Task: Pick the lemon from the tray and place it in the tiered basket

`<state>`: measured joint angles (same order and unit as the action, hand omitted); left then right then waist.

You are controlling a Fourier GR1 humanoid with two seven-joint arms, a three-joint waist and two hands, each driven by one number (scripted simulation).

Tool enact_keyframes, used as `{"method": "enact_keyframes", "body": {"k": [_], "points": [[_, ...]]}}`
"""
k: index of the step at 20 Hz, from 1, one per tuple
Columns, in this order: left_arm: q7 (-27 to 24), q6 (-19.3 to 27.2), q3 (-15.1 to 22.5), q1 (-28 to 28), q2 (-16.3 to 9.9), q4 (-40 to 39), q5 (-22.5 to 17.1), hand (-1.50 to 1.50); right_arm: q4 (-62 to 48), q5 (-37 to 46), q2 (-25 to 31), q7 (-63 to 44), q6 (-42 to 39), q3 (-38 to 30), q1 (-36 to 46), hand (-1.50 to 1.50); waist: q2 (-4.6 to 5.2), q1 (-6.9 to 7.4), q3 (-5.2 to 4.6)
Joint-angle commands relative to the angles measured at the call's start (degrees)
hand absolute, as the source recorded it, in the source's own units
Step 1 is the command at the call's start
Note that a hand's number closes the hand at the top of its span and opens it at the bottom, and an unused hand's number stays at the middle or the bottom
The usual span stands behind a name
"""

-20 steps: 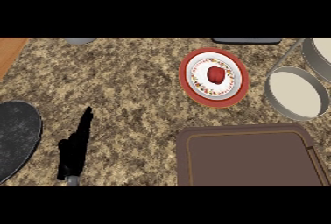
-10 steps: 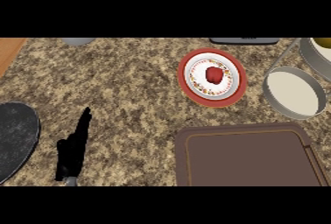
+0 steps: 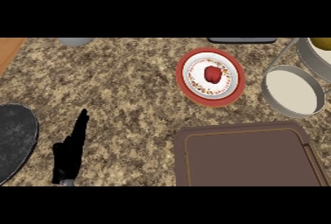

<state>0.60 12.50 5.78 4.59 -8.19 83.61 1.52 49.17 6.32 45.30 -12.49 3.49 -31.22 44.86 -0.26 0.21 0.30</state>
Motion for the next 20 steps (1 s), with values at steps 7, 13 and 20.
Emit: {"method": "enact_keyframes", "body": {"k": [7,13,20], "points": [[1.56,-1.68,-2.79,-0.1,-0.78,-3.42,-2.3,0.0,-5.17,-7.04,17.0,-2.28,-4.57,-15.49,-10.82,-1.5,0.1,-1.9,-0.28],[1.3,1.91,-0.82,1.47,1.6,-2.03,0.78,0.0,-14.87,-13.55,25.16,6.77,-18.15,-27.67,-24.4,-1.5,0.06,-2.78,-0.1],[0.19,1.44,-0.41,3.34,2.06,-1.5,0.79,0.0,-27.22,-15.86,32.12,15.83,-31.84,-35.29,-36.95,-1.5,0.12,-2.41,0.01]]}}
